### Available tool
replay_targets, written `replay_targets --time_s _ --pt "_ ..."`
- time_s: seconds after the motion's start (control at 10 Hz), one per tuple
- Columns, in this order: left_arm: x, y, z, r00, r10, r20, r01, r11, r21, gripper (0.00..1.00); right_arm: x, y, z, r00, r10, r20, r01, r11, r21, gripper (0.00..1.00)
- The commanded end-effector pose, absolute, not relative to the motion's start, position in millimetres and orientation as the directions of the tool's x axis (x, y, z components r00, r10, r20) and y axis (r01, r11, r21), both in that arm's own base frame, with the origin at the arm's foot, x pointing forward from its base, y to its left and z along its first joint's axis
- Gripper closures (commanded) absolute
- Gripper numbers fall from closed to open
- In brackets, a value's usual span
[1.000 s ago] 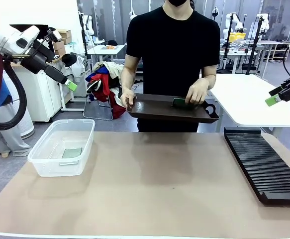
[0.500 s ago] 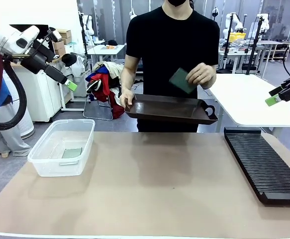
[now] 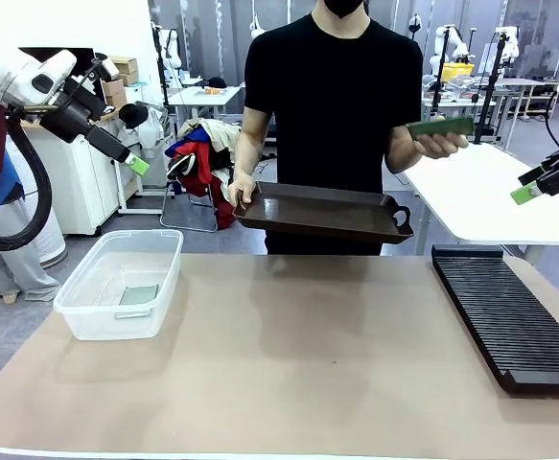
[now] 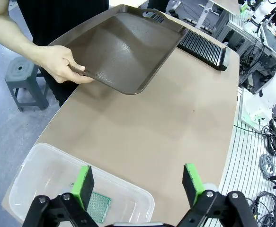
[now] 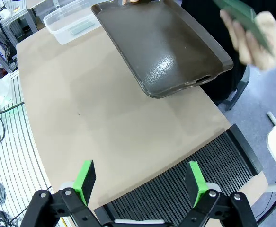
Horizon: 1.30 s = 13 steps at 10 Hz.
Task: Sort PCBs into racks and boxes based on the side picked up.
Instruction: Pick up the Blank PCB handed by the Human.
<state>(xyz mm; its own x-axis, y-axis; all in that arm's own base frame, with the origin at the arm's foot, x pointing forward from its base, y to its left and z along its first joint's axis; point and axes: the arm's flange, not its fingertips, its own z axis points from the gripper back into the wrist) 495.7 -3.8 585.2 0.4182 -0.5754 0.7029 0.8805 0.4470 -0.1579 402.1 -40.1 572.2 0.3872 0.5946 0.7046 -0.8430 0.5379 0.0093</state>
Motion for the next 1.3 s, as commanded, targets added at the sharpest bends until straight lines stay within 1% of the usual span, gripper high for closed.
replay_targets --time_s 0.0,1.2 --pt "495.7 -4.1 584.6 0.409 -0.581 0.704 0.886 0.436 -0.155 0.0 402.7 -39.2 571.3 0.382 0.586 0.715 -0.849 0.528 0.021 0.0" --pt "495.7 -4.1 584.6 0.409 -0.581 0.704 0.886 0.436 -0.155 0.0 402.7 -39.2 571.3 0.382 0.586 0.715 -0.849 0.528 0.021 0.0"
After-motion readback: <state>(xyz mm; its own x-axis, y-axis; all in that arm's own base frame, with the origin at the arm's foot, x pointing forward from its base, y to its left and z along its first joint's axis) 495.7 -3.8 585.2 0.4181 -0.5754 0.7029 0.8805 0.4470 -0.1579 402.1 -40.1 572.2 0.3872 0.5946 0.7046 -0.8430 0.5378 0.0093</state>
